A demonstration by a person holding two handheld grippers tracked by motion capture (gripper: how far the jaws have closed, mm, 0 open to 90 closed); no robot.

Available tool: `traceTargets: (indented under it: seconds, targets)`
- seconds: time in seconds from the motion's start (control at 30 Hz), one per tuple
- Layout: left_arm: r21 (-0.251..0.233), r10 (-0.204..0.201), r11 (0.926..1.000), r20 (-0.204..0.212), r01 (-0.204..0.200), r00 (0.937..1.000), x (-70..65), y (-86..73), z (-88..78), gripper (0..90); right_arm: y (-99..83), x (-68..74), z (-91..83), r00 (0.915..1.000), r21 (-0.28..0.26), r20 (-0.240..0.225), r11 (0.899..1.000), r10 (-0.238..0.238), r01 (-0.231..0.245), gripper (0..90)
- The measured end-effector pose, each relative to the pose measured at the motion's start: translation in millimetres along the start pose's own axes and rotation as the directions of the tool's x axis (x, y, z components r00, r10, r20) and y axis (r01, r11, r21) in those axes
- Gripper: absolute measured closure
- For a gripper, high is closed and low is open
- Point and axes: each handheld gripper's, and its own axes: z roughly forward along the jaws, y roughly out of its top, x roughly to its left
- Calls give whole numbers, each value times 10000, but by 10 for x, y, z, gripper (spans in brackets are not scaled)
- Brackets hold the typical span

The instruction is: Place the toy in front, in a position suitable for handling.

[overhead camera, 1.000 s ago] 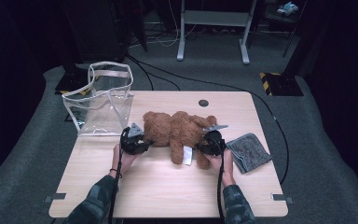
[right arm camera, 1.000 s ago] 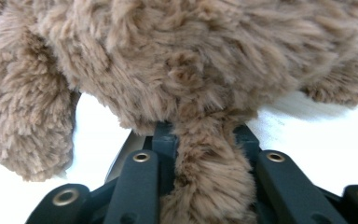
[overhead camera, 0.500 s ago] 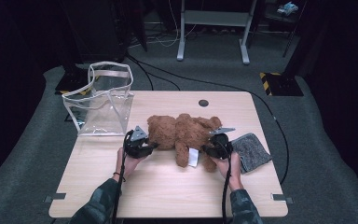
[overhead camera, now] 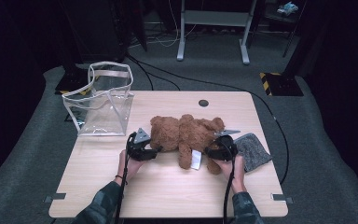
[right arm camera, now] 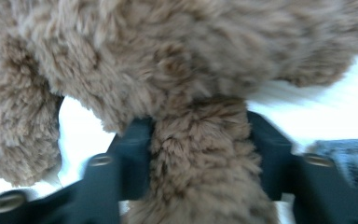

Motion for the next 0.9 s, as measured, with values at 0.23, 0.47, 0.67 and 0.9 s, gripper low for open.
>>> traceTargets:
  seconds: [0.23,0.47,0.67,0.9]
  targets:
    - [-84,-223,9997,-380,220,9990,36,-92,-73,224,-18,-144,-340,9998,-579,208,9983,-40,52,191]
    - [91,-419,9991,-425,423,9982,72,-233,-29,194,-143,-417,-555,9903,-443,1290,9980,511,-457,157]
    - [277,-739,9968,-254,746,9969,96,-318,31,154,-282,-684,-598,9682,-55,2207,9928,1182,-1200,138]
    - [134,-801,9967,-286,805,9964,98,-362,64,154,-351,-855,-544,9561,142,2505,9869,1522,-1608,135]
